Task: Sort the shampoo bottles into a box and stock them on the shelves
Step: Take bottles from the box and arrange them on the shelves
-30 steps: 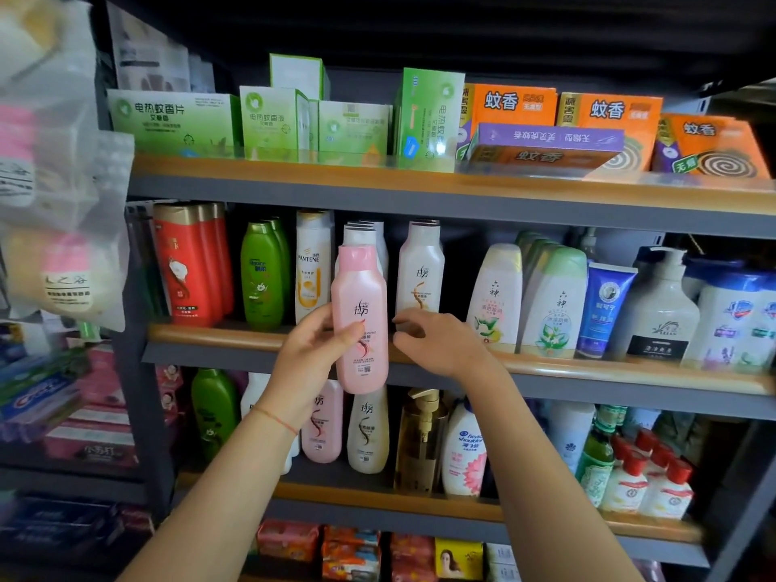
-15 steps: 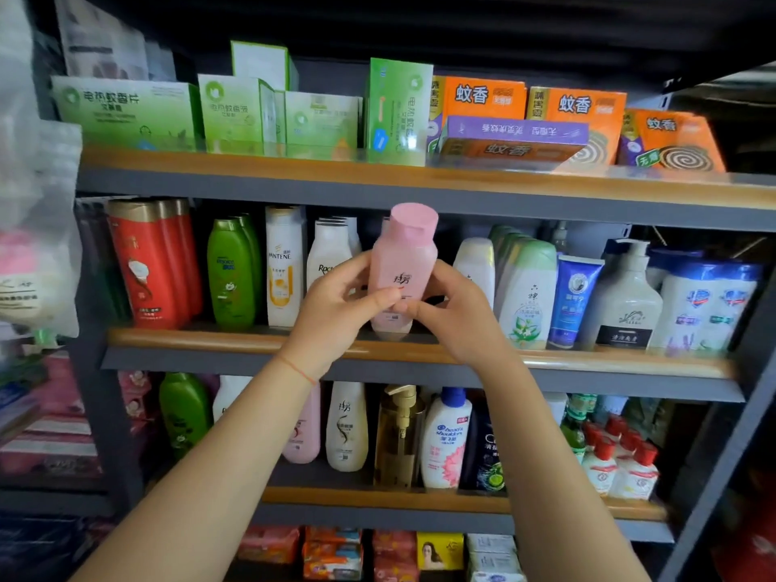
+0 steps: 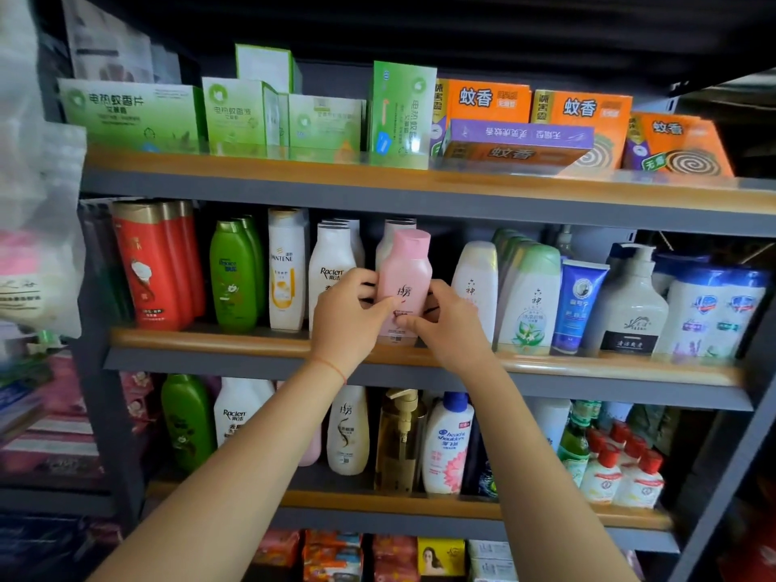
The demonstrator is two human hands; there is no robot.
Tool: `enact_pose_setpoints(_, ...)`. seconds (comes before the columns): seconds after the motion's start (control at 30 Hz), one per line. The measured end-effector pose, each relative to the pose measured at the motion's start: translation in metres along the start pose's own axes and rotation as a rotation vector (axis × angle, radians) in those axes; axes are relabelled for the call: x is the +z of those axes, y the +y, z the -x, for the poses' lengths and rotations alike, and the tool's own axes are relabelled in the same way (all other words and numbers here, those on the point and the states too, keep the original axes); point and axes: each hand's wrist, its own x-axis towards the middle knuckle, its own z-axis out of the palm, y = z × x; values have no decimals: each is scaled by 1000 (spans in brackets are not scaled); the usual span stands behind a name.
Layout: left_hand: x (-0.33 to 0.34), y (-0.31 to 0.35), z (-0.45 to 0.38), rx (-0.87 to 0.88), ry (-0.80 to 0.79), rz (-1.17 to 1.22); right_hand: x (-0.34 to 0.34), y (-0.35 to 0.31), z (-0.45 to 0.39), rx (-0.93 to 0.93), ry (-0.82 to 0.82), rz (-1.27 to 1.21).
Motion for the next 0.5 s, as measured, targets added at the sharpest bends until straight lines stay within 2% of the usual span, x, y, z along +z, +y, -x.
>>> enact_pose_setpoints(0.3, 7, 4, -3, -2, 97, -89, 7, -8, 0, 35, 49, 67)
enact_pose_setpoints(0.5, 7, 0, -1, 29, 95, -164, 13, -6, 0, 33, 89, 88)
